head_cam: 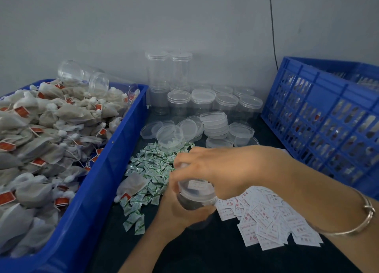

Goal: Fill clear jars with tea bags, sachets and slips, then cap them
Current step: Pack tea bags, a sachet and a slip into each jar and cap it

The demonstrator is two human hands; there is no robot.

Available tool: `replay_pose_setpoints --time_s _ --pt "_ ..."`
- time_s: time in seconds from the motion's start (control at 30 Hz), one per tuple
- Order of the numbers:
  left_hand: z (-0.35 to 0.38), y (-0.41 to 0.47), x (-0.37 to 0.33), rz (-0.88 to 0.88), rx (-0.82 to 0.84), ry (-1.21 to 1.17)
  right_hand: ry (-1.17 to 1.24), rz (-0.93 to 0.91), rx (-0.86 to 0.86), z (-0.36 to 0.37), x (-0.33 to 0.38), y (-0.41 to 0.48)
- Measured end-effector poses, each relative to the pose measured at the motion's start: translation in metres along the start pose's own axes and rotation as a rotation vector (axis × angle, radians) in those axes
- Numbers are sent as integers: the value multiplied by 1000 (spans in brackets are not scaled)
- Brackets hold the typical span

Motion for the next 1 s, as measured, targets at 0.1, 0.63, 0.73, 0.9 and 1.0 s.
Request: replay_pose_setpoints --time_s 0.1,0.63,0.73,0.9,1.0 --pt "-1 1 -2 22 -6 13 64 3 -19 4 -3 -4" --pt "1 0 -3 51 18 42 219 48 97 2 -12 5" --pt "1 0 -4 58 25 30 188 -25 -17 -13 -7 -4" --pt "-1 0 -2 88 -21 85 435 46 -360 -56 -43 -38" --pt "-2 -1 -2 115 -40 112 527 157 -454 -41 -77 -29"
Point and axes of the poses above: each hand's wrist, its own y-axis towards the middle knuckle, its own z-axis out of the palm, x = y × z, the point moved 8 cm from there along y, towards the middle knuckle, and after that the axes turned 9 degrees about y, right-handed, at the moved point
